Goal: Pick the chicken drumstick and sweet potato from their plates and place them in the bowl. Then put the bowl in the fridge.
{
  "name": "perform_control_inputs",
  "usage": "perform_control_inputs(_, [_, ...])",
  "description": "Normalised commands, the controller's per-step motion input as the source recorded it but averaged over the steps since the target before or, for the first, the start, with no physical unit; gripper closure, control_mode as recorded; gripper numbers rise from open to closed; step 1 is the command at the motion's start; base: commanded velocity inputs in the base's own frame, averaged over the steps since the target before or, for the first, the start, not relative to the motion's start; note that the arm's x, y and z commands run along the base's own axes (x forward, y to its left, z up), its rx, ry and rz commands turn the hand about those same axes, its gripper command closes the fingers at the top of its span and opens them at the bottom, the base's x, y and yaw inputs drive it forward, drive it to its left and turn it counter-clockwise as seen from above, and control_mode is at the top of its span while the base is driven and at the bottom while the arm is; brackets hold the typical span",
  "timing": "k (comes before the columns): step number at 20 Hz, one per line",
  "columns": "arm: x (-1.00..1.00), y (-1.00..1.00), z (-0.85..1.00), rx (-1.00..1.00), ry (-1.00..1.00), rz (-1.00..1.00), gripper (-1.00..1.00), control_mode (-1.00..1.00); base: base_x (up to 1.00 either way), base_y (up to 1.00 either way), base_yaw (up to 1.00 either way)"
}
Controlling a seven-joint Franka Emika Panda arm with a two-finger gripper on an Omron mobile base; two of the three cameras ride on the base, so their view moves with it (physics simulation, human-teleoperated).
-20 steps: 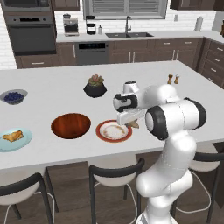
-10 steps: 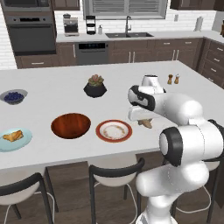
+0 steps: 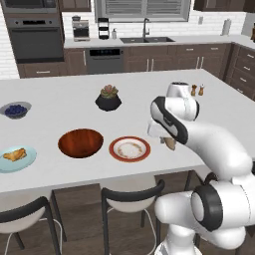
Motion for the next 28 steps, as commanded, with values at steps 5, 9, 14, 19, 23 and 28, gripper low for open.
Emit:
perform_control_inputs(5, [-0.42, 0.28, 0.22, -0.11, 0.02, -0.14, 1.00, -1.00, 0.00, 0.00, 0.00])
perform_control_inputs(9, [-0.11, 0.19, 0.16, -0.08, 0.01, -0.06, 1.00, -1.00, 0.00, 0.00, 0.00])
perform_control_inputs(14, [0.00, -0.01, 0.04, -0.01, 0.00, 0.00, 1.00, -1.00, 0.00, 0.00, 0.00])
perform_control_inputs(19, [-0.01, -0.25, 0.00, 0.00, 0.00, 0.23, 1.00, -1.00, 0.00, 0.00, 0.00])
perform_control_inputs(23, [0.00, -0.15, 0.00, 0.01, -0.01, 0.28, 1.00, -1.00, 0.00, 0.00, 0.00])
perform_control_inputs(28, [0.00, 0.00, 0.00, 0.02, -0.02, 0.04, 1.00, -1.00, 0.00, 0.00, 0.00])
